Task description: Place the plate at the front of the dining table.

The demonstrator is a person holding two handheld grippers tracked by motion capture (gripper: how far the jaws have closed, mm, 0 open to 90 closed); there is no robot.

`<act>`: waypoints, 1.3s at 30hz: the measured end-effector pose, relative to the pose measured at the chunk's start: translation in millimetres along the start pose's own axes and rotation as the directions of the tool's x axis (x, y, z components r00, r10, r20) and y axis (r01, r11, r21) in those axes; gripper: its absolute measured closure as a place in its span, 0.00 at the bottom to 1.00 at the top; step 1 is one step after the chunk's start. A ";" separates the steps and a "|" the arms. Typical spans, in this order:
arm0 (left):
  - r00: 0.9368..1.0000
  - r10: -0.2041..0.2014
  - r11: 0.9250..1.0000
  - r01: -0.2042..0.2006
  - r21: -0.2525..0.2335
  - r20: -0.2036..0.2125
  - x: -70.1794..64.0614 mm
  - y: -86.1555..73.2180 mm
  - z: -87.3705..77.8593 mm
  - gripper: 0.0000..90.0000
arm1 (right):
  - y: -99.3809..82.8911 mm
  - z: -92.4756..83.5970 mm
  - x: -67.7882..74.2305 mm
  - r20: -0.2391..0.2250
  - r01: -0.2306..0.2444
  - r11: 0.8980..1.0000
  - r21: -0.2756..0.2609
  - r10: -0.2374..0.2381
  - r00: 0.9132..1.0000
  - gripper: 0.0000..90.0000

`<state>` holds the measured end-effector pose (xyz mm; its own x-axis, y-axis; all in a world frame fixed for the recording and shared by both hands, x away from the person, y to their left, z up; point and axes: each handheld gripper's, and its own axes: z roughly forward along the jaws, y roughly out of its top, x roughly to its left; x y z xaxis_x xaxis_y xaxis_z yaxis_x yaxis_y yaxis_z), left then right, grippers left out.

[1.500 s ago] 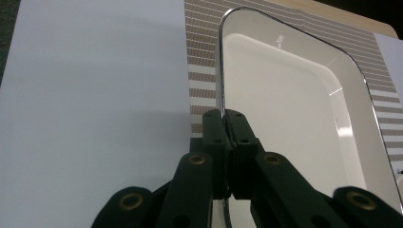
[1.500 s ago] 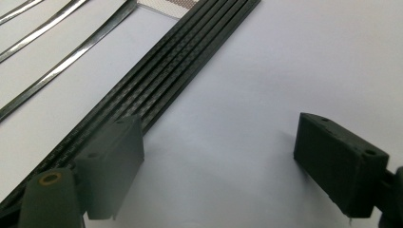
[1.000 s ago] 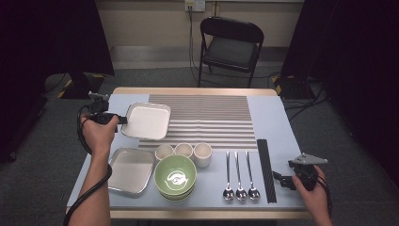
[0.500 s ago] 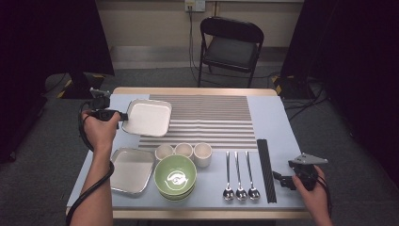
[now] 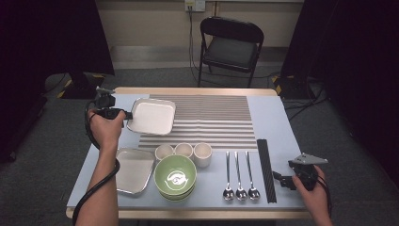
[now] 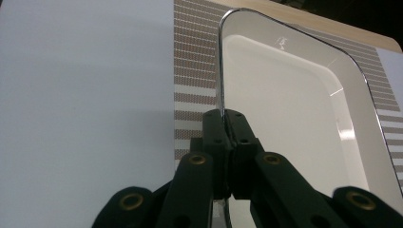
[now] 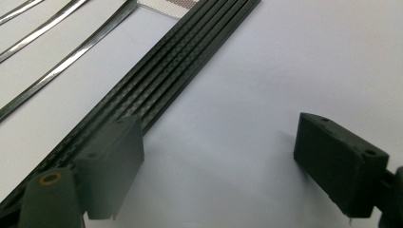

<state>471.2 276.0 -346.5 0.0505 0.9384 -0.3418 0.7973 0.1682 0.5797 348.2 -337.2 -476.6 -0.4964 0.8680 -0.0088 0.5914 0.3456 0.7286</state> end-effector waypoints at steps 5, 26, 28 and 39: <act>1.000 -0.006 1.000 0.006 0.005 0.012 -2.9 0.1 5.5 0.99 | 0.0 0.0 -0.1 0.000 0.000 1.000 0.000 0.000 1.000 0.18; 1.000 -0.002 1.000 0.002 0.021 0.023 -15.3 1.7 23.0 0.99 | -0.2 0.0 0.1 0.002 0.002 1.000 -0.003 -0.002 1.000 0.18; 1.000 -0.002 1.000 0.002 0.023 0.031 -16.8 1.8 24.3 0.99 | -0.2 0.0 0.1 0.002 0.002 1.000 -0.003 -0.002 1.000 0.18; 0.999 0.012 0.999 -0.013 0.032 0.034 -30.3 5.5 31.8 0.99 | -0.2 0.0 0.0 0.001 0.002 1.000 -0.003 -0.002 1.000 0.18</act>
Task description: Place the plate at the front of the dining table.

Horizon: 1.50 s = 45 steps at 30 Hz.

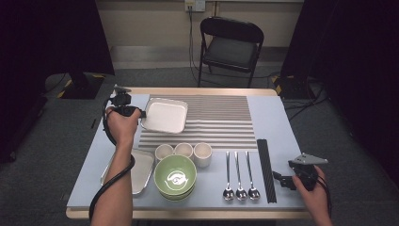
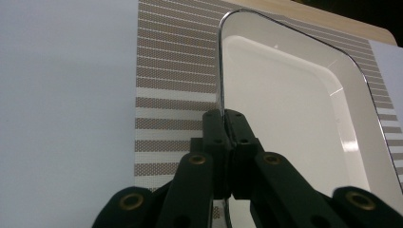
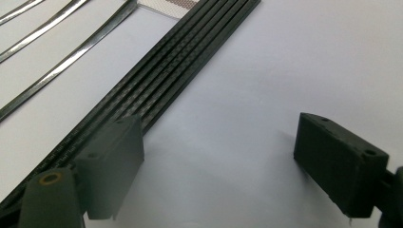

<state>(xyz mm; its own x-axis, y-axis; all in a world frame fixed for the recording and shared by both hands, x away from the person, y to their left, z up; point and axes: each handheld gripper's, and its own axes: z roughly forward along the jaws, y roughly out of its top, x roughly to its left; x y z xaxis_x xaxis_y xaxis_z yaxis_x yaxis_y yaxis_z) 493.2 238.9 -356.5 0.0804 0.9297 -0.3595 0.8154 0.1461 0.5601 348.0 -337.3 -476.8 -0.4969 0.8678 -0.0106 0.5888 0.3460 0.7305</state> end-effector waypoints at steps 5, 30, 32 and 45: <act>1.000 0.005 1.000 -0.005 -0.008 -0.007 -5.6 2.8 0.1 0.99 | -0.1 0.0 0.1 0.001 0.001 1.000 -0.001 -0.001 1.000 0.18; 1.000 0.014 1.000 -0.014 -0.008 0.000 -27.1 11.7 9.9 0.99 | -0.2 -0.1 0.2 0.001 0.001 1.000 -0.001 -0.001 1.000 0.18; 1.000 0.014 1.000 -0.014 -0.008 0.007 -28.8 12.3 10.4 0.99 | -0.2 -0.1 0.1 0.001 0.002 1.000 -0.001 -0.002 1.000 0.18; 1.000 0.006 1.000 -0.006 -0.008 0.003 -35.4 12.7 17.0 0.99 | -0.2 -0.1 0.2 0.001 0.000 1.000 -0.001 0.000 1.000 0.18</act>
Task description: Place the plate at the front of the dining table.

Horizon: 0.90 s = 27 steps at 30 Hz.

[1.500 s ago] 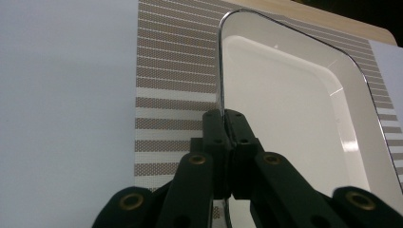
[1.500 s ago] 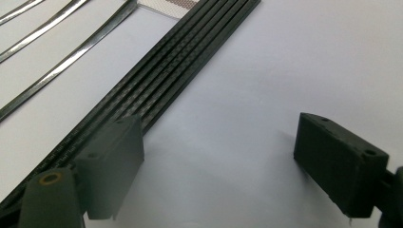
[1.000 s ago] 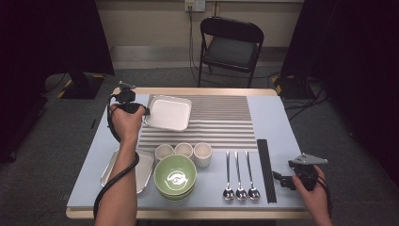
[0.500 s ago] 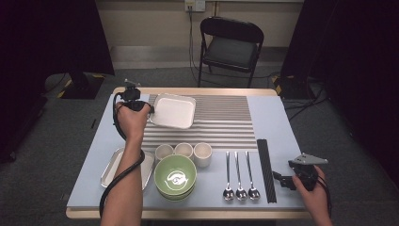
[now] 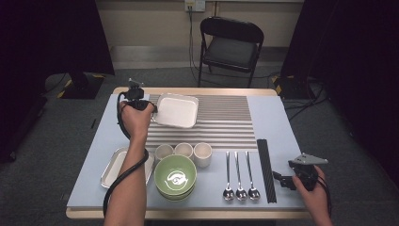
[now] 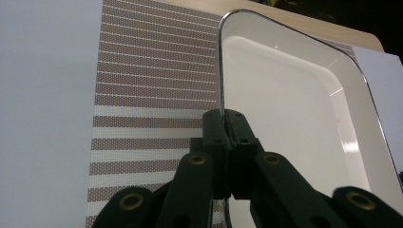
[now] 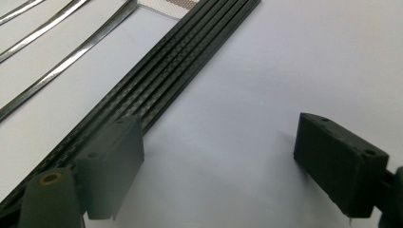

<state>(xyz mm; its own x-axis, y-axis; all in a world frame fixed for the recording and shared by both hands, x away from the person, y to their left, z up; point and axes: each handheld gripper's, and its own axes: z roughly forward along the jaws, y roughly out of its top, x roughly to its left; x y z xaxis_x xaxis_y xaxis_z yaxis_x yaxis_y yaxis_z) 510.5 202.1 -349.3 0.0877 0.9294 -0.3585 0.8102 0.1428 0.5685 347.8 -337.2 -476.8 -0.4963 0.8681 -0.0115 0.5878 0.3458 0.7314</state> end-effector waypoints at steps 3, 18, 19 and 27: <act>1.000 -0.004 1.000 0.004 -0.001 0.003 -0.5 0.3 0.5 0.99 | 0.0 0.0 -0.1 0.000 0.000 1.000 0.000 0.000 1.000 0.18; 1.000 -0.019 1.000 0.019 -0.007 0.004 -3.6 1.3 5.7 0.99 | 0.0 0.0 0.0 0.000 -0.001 1.000 0.000 0.001 1.000 0.18; 1.000 -0.020 1.000 0.021 -0.008 0.004 -3.4 1.3 6.2 0.99 | 0.0 0.1 -0.1 0.000 0.000 1.000 0.000 0.000 1.000 0.18; 1.000 -0.025 1.000 0.025 -0.004 -0.003 -5.0 1.1 10.3 0.99 | 0.0 0.1 -0.1 0.000 0.000 1.000 0.000 0.000 1.000 0.18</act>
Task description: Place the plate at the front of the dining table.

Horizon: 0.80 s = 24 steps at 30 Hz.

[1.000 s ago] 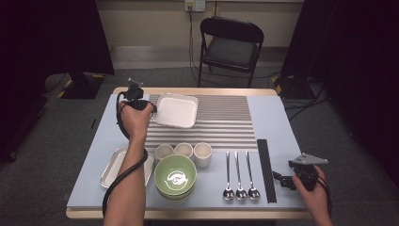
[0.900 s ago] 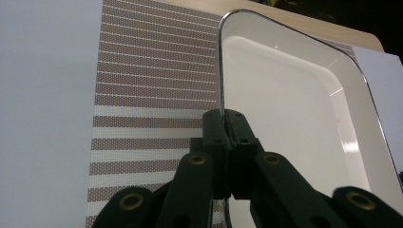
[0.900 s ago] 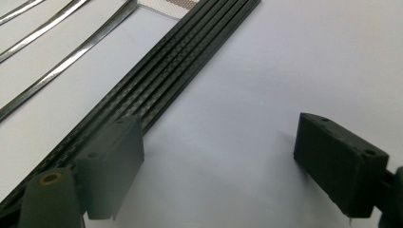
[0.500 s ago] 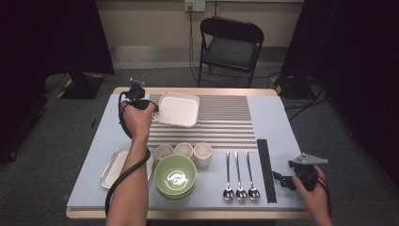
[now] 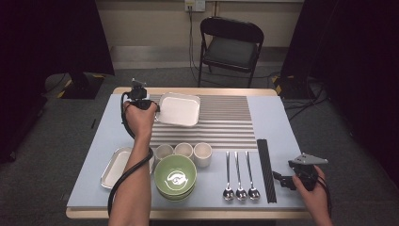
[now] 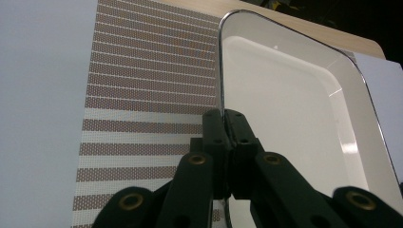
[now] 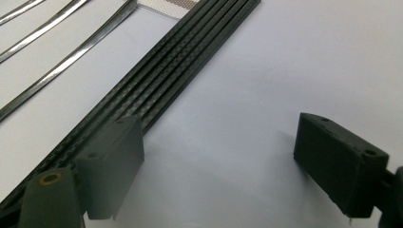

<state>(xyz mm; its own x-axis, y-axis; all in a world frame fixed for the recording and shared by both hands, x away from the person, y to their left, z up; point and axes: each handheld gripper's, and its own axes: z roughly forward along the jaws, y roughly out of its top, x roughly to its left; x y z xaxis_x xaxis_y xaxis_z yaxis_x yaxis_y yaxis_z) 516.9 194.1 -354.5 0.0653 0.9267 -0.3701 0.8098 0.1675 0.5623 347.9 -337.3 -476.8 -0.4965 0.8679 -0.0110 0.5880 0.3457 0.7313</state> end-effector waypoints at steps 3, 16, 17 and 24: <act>1.000 -0.003 1.000 0.003 0.002 0.002 -1.9 0.0 1.6 0.99 | 0.0 0.0 0.0 0.000 0.000 1.000 0.000 0.000 1.000 0.18; 1.000 -0.012 1.000 0.012 0.014 0.005 -6.9 0.8 7.5 0.99 | 0.0 0.0 -0.1 -0.001 0.000 1.000 0.000 0.000 1.000 0.18; 1.000 -0.012 1.000 0.012 0.014 0.003 -7.3 0.9 7.5 0.99 | 0.0 0.0 -0.2 -0.001 0.000 1.000 0.000 0.000 1.000 0.18; 1.000 -0.003 1.000 0.003 0.014 -0.005 -9.0 2.1 9.0 0.98 | 0.0 0.0 -0.2 -0.001 0.000 1.000 0.000 0.000 1.000 0.18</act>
<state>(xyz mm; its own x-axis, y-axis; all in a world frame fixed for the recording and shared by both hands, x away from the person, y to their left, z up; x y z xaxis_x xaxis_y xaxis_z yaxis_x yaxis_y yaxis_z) 523.3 183.1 -356.6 0.0600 0.9277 -0.3684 0.8178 0.1660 0.5511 348.0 -337.4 -476.8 -0.4971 0.8676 -0.0099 0.5884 0.3454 0.7311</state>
